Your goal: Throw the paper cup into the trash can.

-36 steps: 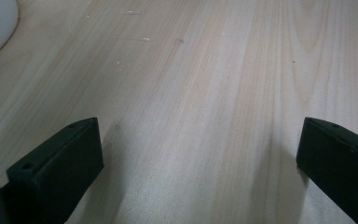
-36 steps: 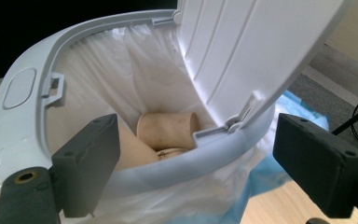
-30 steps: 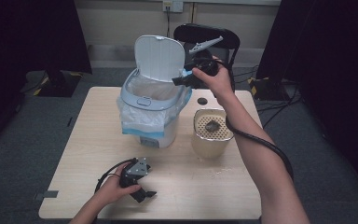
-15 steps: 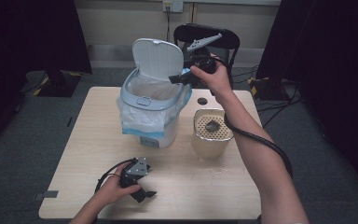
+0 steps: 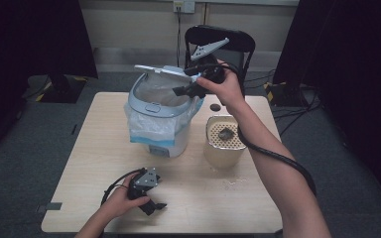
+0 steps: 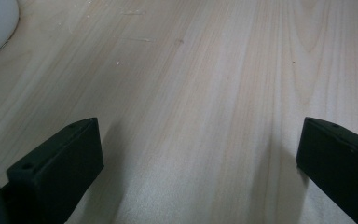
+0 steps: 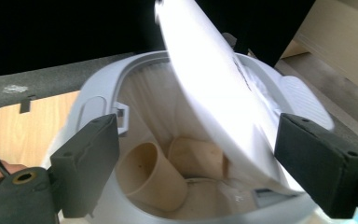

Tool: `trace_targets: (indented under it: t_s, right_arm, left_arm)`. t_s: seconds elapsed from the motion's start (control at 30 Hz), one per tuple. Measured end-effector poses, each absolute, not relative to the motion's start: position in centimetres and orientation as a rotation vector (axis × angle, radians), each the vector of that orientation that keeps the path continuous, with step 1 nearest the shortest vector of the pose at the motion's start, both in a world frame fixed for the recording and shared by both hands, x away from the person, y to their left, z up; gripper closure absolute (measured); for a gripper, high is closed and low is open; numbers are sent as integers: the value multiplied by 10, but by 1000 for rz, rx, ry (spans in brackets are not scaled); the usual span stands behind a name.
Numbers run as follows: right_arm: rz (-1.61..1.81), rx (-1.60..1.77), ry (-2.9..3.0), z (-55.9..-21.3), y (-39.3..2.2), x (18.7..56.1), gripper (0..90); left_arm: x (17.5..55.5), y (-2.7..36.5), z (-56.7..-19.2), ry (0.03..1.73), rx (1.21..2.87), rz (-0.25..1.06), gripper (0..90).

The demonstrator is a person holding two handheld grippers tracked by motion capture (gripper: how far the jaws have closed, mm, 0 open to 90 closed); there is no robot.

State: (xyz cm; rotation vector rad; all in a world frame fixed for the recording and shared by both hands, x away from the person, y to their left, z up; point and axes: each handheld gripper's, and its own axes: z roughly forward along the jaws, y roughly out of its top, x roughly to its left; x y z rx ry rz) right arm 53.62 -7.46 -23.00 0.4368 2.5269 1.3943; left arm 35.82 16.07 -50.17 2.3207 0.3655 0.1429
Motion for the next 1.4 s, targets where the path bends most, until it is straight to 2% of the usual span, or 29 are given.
trace_targets:
  t_s: [1.07, 1.27, 1.4]
  right_arm:
    - [1469, 409, 2638, -249, -49, 523, 147]
    - [1482, 413, 2657, -250, -48, 524, 210]
    - [1473, 401, 2662, -251, -47, 525, 311]
  left_arm:
    - [358, 161, -502, 366, 2319, 143, 0]
    - [358, 161, -502, 366, 2319, 137, 0]
    - [358, 161, -502, 365, 2319, 143, 0]
